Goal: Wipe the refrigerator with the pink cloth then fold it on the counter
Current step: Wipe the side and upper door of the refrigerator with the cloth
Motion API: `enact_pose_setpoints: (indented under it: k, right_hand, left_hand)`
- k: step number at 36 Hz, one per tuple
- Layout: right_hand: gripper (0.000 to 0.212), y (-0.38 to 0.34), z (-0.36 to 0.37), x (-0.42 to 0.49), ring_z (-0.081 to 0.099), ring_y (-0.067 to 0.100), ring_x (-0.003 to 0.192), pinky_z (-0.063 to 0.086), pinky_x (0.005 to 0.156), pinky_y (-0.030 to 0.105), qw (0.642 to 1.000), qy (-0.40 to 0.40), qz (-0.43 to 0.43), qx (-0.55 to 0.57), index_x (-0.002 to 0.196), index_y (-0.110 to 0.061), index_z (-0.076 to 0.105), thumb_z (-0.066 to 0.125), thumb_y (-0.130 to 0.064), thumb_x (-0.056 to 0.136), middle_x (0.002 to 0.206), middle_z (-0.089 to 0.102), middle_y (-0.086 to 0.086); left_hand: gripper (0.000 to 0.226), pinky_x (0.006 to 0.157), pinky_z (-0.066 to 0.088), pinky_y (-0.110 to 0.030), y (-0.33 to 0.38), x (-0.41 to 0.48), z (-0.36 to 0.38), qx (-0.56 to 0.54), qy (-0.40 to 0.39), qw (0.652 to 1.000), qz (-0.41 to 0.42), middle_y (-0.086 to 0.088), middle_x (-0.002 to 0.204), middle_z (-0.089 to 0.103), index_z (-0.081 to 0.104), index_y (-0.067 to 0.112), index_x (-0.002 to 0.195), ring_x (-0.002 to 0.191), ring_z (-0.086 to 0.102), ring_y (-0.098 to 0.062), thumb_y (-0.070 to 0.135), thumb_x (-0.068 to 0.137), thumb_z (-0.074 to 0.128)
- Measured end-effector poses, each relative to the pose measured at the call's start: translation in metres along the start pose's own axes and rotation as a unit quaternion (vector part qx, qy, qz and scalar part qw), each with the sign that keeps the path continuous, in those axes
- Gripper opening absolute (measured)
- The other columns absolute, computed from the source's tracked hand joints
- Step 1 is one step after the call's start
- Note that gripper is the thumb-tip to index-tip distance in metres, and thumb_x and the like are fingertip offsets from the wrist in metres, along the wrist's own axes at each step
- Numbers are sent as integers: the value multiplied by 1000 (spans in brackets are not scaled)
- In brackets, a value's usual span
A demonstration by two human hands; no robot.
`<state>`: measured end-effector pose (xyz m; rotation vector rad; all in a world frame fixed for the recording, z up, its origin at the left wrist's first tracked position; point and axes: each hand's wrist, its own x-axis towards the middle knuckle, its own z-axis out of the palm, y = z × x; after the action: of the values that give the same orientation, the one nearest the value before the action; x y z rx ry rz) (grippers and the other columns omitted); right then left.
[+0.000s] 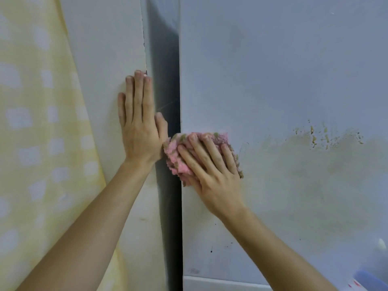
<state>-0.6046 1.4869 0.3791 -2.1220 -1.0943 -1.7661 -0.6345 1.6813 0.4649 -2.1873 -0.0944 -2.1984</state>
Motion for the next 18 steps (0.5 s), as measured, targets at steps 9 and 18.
enact_pose_setpoints:
  k: [9, 18]
  right_hand:
    - [57, 24, -18, 53, 12, 23, 161, -7, 129, 51, 998, 7, -18, -68, 166, -28, 28, 34, -50, 114, 174, 22, 1]
    - [59, 16, -15, 105, 28, 30, 158, 13, 131, 47, 996, 72, 32, -27, 162, -18, 40, 38, -51, 113, 169, 34, 9]
  left_hand:
    - [64, 132, 10, -50, -2, -17, -4, -28, -31, 999, -6, -23, 170, 26, 25, -6, 161, 160, 20, -39, 16, 103, 38]
    - [67, 132, 12, -51, -5, -18, -1, -39, -9, 999, -8, -24, 168, 30, 28, -5, 160, 158, 24, -39, 4, 96, 47]
